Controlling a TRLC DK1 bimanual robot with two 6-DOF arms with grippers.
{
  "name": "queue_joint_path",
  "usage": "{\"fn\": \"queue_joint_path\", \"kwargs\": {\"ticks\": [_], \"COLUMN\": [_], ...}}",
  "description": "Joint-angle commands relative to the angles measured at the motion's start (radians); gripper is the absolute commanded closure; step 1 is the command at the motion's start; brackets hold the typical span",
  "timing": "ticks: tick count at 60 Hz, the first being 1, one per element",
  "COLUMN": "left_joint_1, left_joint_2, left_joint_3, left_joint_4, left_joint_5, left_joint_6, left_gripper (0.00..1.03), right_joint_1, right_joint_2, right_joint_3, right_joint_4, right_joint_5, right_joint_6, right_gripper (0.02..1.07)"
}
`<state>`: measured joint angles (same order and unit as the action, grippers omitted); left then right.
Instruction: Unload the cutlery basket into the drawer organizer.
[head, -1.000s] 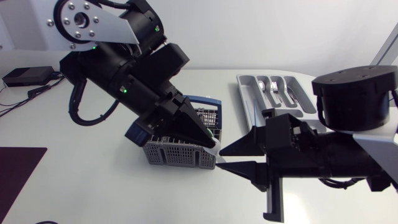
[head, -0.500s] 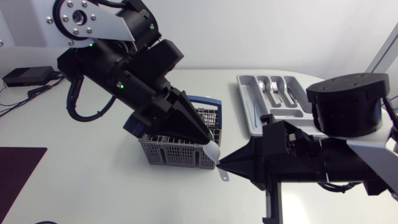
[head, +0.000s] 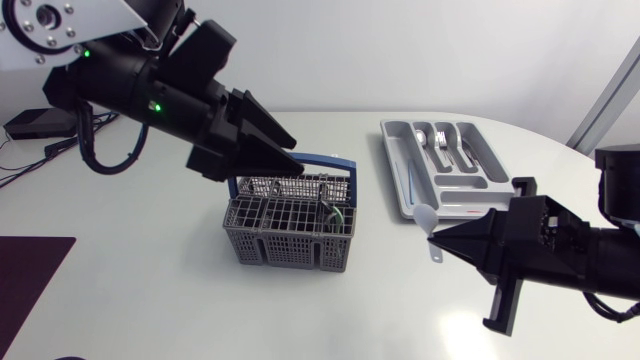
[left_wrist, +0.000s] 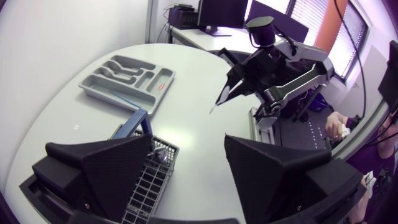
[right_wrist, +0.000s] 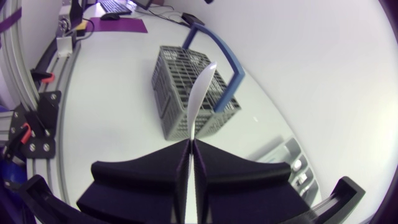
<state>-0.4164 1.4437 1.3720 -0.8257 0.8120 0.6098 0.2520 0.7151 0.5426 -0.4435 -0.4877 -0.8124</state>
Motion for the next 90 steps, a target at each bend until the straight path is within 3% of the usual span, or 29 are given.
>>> {"fn": "queue_joint_path", "kwargs": {"ticks": [1, 12, 23, 38, 63, 90], "left_joint_1": [-0.025, -0.113, -0.223, -0.242, -0.259, -0.288], "left_joint_2": [-0.025, -0.045, -0.071, -0.072, -0.069, -0.052], "left_joint_3": [-0.091, -0.202, -0.258, -0.269, -0.268, -0.252], "left_joint_4": [0.071, 0.195, 0.258, 0.261, 0.234, 0.171], "left_joint_5": [-0.079, -0.292, -0.476, -0.531, -0.573, -0.645], "left_joint_6": [-0.07, -0.137, -0.205, -0.225, -0.245, -0.274], "left_gripper": [0.06, 0.06, 0.06, 0.06, 0.07, 0.07], "right_joint_1": [-0.1, -0.28, -0.419, -0.527, -0.5, -0.444], "right_joint_2": [0.01, 0.09, 0.325, 0.673, 0.896, 1.051], "right_joint_3": [-0.059, -0.159, -0.165, -0.087, 0.117, 0.163], "right_joint_4": [0.038, 0.27, 0.534, 0.793, 0.804, 0.891], "right_joint_5": [0.006, 0.035, 0.031, 0.074, 0.241, 0.411], "right_joint_6": [-0.123, -0.268, -0.361, -0.541, -0.723, -0.903], "right_gripper": [1.01, 1.01, 1.01, 1.01, 1.01, 1.01]}}
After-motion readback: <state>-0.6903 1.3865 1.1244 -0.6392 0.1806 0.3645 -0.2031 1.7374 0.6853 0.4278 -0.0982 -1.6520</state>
